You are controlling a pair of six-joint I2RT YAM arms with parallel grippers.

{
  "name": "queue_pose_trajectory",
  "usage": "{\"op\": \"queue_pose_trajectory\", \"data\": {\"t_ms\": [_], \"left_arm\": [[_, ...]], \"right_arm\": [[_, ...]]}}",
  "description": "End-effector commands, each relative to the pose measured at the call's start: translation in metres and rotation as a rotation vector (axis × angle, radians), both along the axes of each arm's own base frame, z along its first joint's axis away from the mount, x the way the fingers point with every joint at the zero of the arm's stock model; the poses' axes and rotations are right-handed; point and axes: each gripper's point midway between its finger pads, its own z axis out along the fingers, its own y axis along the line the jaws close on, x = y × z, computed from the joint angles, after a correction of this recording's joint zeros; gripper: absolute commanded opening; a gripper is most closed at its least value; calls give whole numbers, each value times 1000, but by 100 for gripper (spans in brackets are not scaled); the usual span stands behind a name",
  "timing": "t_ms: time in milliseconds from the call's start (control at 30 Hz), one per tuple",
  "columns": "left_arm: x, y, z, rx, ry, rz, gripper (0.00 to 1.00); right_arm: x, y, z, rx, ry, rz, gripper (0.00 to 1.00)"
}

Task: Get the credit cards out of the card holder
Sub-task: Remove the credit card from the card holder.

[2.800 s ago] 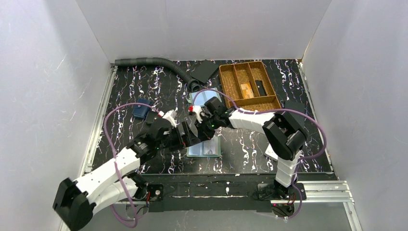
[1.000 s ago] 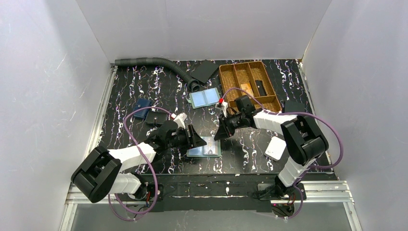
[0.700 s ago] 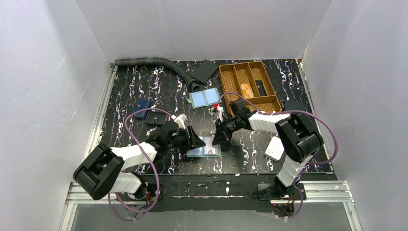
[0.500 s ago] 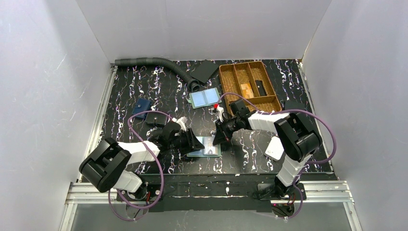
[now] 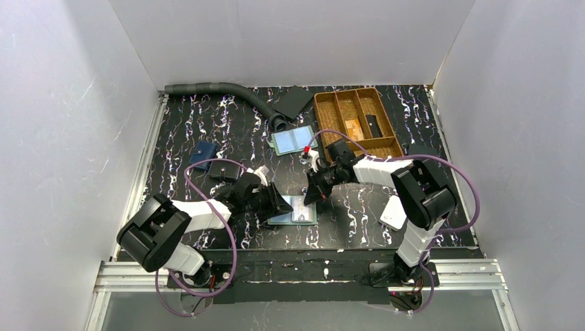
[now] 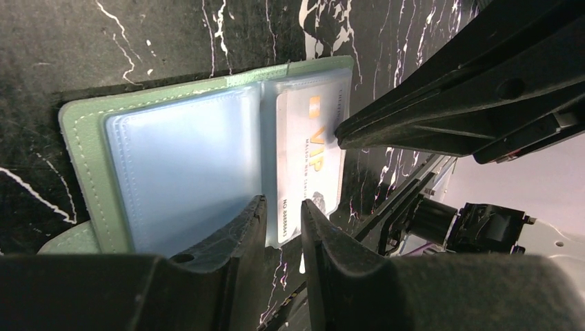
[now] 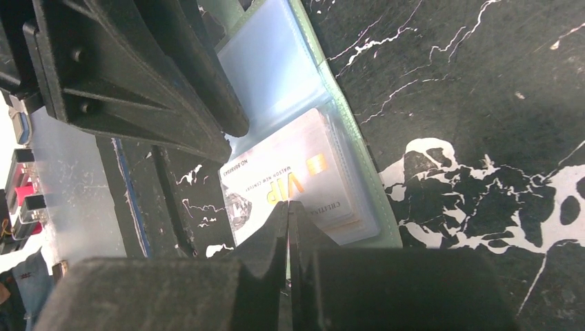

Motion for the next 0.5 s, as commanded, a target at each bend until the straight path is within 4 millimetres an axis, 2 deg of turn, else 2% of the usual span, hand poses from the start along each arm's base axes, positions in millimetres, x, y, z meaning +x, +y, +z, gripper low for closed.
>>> {"op": "queue_pose_trajectory", "data": {"t_ms": [0,267,467], "left_arm": [[6,-8,10,-23,-10,-17,24],[3,-11,2,-16,25,-36,27],[0,-9,-6,-3,45,-37,27]], "right_arm": [[10,-13,-25,-123,-33,-26,7],[7,-12,-20,-103,-32,6,7],[-1,-3,8,11,-46,84,14]]}}
